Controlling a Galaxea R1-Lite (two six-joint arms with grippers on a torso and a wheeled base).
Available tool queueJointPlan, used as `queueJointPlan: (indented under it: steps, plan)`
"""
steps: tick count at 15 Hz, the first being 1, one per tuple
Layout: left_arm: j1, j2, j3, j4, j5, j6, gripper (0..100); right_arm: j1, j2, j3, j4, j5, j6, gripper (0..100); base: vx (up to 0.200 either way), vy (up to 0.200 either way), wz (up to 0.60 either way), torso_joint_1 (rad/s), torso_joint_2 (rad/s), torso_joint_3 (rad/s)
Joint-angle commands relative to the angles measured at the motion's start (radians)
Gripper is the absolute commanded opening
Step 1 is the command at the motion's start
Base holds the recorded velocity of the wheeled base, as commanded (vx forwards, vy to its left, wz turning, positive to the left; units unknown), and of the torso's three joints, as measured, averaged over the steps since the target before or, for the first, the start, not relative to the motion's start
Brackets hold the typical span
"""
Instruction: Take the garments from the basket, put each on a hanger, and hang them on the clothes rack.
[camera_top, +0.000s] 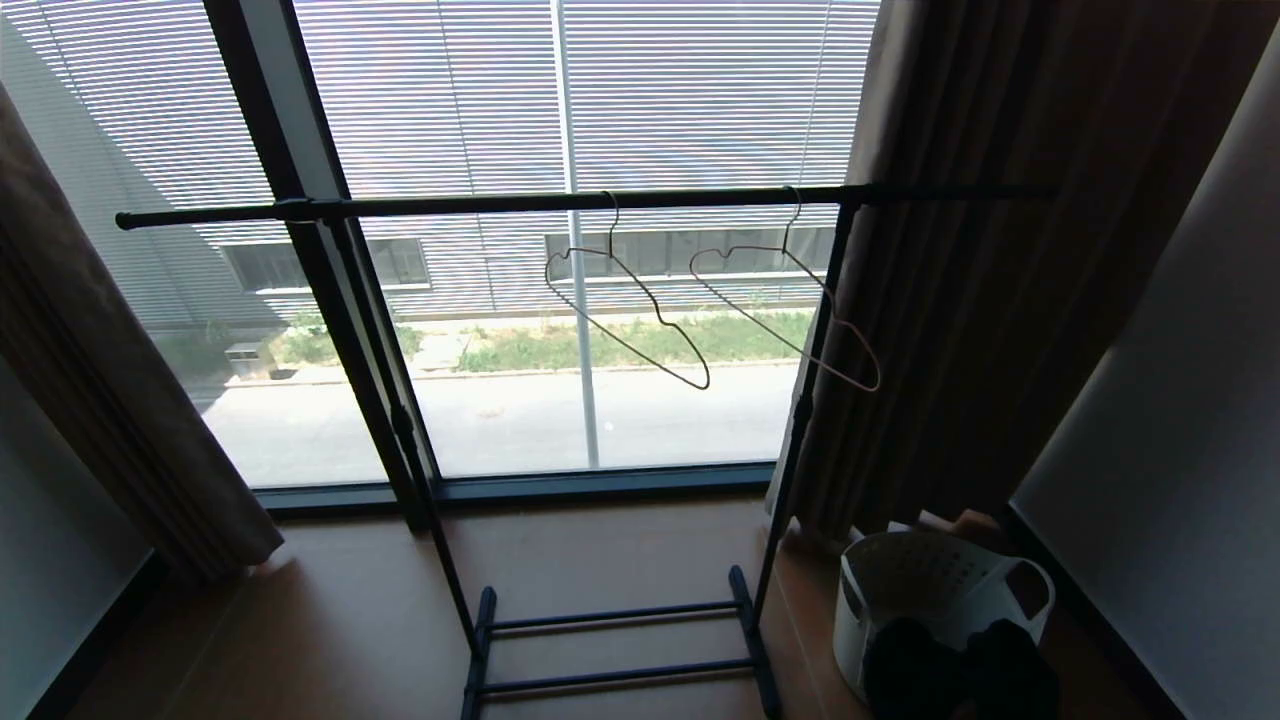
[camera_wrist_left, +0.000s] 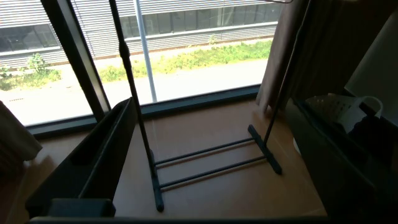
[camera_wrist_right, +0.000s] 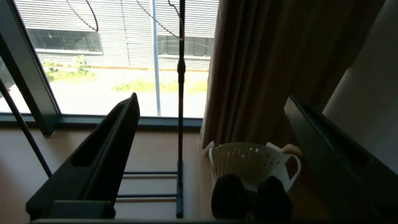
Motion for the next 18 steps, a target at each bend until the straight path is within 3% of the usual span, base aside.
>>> queueJointPlan:
  steps: [1, 18]
  plan:
    - [0.000, 0.001, 0.000, 0.000, 0.000, 0.000, 100, 0.001, 0.001, 0.000, -0.001, 0.001, -0.001, 100, 0.000, 0.000, 0.00, 0.000, 0.00, 0.000]
    - [0.000, 0.001, 0.000, 0.000, 0.000, 0.003, 100, 0.000, 0.001, 0.000, -0.001, -0.001, 0.001, 100, 0.000, 0.000, 0.00, 0.000, 0.00, 0.000]
